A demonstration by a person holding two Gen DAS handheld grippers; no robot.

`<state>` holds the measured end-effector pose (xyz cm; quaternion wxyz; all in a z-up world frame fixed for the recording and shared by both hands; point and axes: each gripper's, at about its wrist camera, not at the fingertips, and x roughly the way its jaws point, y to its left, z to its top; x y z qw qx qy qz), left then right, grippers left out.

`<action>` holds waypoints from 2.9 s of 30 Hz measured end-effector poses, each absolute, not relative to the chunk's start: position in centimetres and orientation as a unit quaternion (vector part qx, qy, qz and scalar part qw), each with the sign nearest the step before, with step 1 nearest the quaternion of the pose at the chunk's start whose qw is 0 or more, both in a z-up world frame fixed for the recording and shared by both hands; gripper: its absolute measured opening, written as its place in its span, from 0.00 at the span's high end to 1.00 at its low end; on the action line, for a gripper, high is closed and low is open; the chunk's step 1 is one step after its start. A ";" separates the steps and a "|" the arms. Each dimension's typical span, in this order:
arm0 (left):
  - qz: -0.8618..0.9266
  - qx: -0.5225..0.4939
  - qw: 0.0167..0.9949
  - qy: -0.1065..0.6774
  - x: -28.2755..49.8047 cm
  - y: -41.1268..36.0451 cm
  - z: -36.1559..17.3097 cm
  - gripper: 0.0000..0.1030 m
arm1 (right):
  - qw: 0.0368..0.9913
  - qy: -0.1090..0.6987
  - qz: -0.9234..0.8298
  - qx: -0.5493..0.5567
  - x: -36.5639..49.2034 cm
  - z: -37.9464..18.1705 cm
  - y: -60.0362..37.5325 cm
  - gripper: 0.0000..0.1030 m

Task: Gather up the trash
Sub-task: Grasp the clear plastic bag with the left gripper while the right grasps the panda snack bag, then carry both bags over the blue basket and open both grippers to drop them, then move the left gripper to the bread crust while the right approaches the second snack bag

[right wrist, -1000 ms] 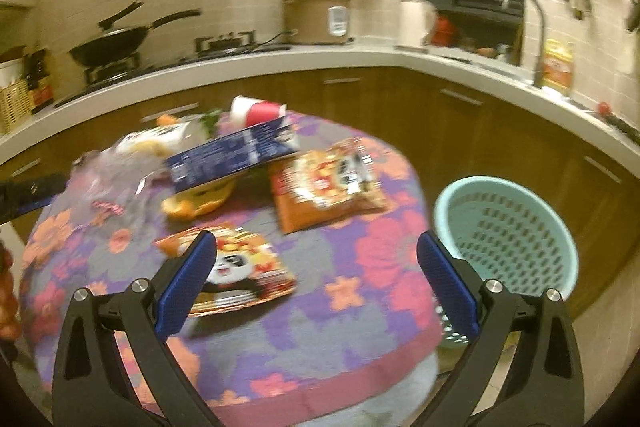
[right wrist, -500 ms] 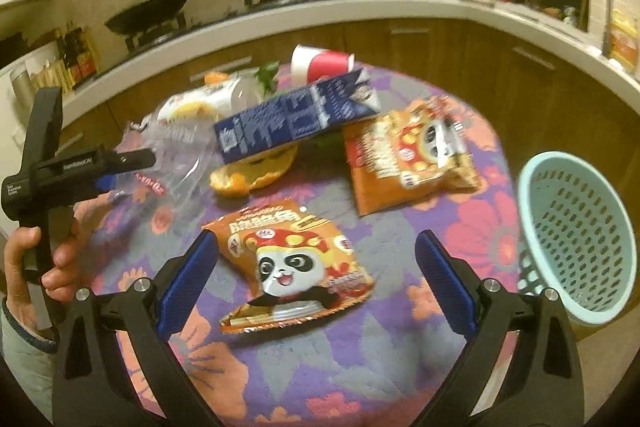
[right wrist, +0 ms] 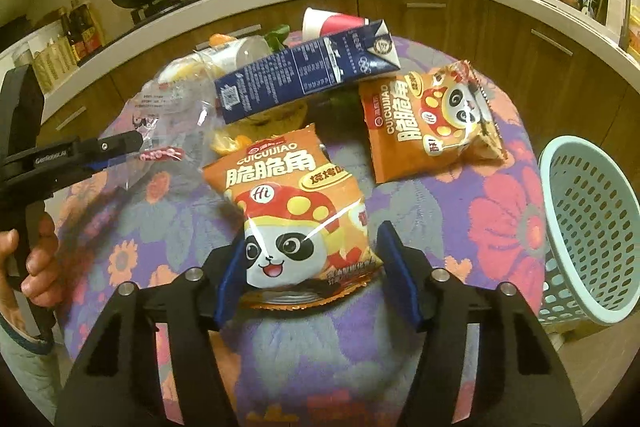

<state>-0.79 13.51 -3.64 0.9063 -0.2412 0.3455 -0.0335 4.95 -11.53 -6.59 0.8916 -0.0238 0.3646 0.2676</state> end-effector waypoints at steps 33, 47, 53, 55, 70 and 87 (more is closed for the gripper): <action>-0.277 -0.036 0.885 0.371 14.3 -17.5 0.4 0.94 | 0.922 0.367 -0.018 0.123 11.8 -10.4 -37.3 0.47; -0.300 -0.052 0.856 0.418 19.0 -20.1 -5.1 0.60 | 0.890 0.424 -0.059 0.160 14.4 -14.5 -40.9 0.32; -0.309 -0.058 0.862 0.398 17.1 -18.4 -2.7 0.57 | 0.891 0.418 -0.055 0.171 13.0 -13.5 -41.1 0.31; -0.310 -0.059 0.867 0.385 15.9 -17.4 -1.5 0.56 | 0.894 0.410 -0.054 0.169 12.6 -12.7 -40.9 0.31; -0.219 -0.087 0.939 0.251 3.9 -2.9 6.9 0.29 | 0.944 0.310 0.063 0.096 8.2 -4.0 -31.0 0.23; 0.009 -0.206 0.952 0.227 -4.0 18.7 3.3 0.23 | 0.938 0.292 0.186 0.021 7.8 -3.9 -17.4 0.08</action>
